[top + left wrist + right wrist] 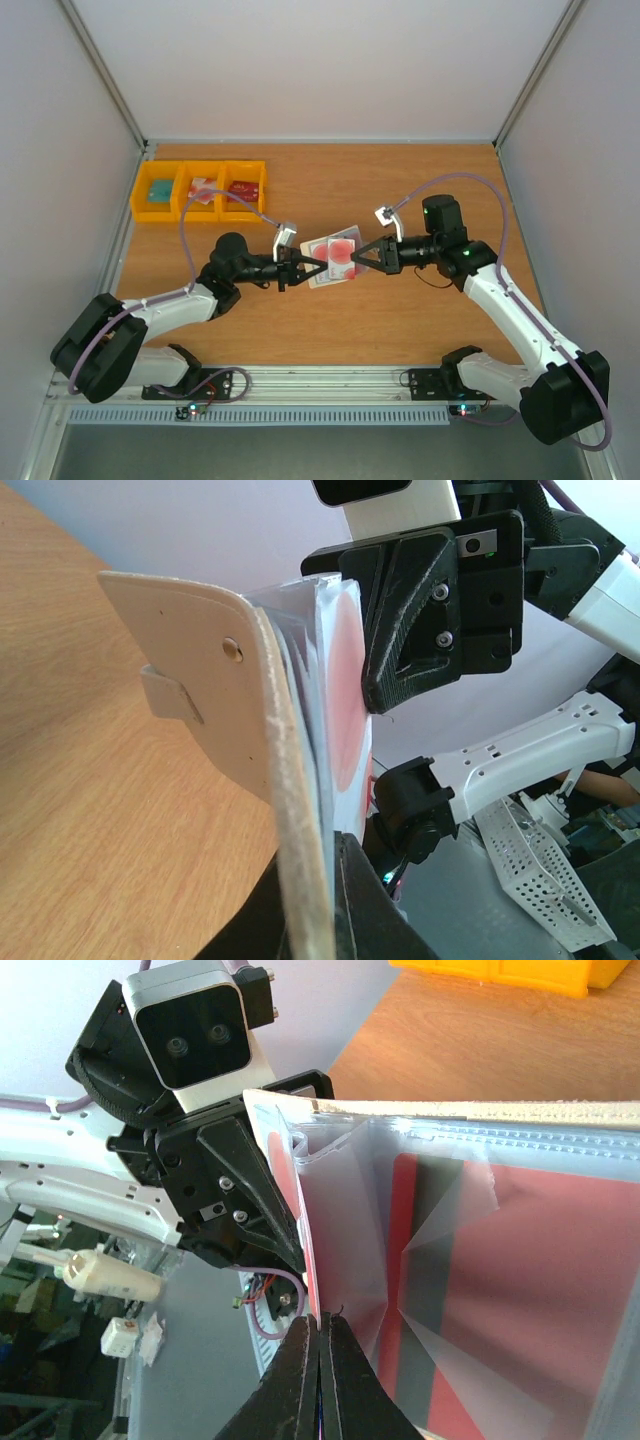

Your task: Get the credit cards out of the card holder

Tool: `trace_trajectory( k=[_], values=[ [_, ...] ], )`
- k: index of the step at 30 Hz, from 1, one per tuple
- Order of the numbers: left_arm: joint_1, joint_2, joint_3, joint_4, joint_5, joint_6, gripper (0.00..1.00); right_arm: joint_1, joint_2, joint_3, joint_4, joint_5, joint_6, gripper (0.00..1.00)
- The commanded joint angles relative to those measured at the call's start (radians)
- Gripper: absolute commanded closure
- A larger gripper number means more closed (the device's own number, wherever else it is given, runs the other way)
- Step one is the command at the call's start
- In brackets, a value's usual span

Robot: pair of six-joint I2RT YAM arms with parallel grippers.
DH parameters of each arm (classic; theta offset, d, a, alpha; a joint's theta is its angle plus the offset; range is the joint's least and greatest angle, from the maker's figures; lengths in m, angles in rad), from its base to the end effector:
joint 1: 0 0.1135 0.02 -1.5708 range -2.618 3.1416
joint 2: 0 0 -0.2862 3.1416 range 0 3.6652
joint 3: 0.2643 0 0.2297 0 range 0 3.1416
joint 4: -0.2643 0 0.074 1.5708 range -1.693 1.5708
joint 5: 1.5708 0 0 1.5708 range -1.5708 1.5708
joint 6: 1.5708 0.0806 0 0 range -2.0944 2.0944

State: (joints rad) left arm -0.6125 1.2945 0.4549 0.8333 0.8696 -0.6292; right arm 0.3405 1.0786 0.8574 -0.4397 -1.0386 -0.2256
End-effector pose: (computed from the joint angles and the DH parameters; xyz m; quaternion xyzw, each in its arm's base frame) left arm 0.1779 -0.2002 0.2631 0.2915 0.6458 -0.6149 0.3462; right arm 0.1700 0.1339 0.3051 -0.4272 0.6879 0.4670 0.3553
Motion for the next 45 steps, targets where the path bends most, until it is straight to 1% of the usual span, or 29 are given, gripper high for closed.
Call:
trace_trajectory(
  k=[1,7,12,15,28,32,35,40,45],
  values=[
    [0.010,-0.032,-0.021,0.040,-0.018,0.009,1.00,-0.028,-0.014,-0.010,-0.023,0.012,0.010,0.98],
    [0.013,-0.044,-0.025,0.037,-0.019,0.010,1.00,-0.030,-0.002,0.000,-0.019,-0.010,0.012,0.93],
    [0.013,-0.037,-0.025,0.051,-0.015,0.009,1.00,-0.025,0.025,-0.034,0.090,-0.052,0.086,0.93],
    [0.013,-0.036,-0.023,0.050,-0.014,0.013,1.00,-0.023,0.018,-0.054,0.156,-0.070,0.123,0.89],
    [0.020,-0.023,-0.017,0.032,-0.035,-0.015,1.00,-0.015,0.014,-0.107,0.200,-0.106,0.158,0.83],
    [0.022,-0.023,-0.016,0.032,-0.037,-0.014,1.00,-0.015,-0.002,-0.106,0.132,-0.087,0.121,0.85],
    [0.022,-0.022,-0.020,0.036,-0.035,-0.015,1.00,-0.015,-0.005,-0.101,0.115,-0.085,0.114,0.87],
    [0.023,-0.025,-0.022,0.038,-0.034,-0.015,1.00,-0.015,-0.008,-0.099,0.116,-0.087,0.117,0.96],
    [0.028,-0.030,-0.025,0.031,-0.034,-0.018,1.00,-0.016,-0.029,-0.079,0.056,-0.058,0.082,0.98]
  ],
)
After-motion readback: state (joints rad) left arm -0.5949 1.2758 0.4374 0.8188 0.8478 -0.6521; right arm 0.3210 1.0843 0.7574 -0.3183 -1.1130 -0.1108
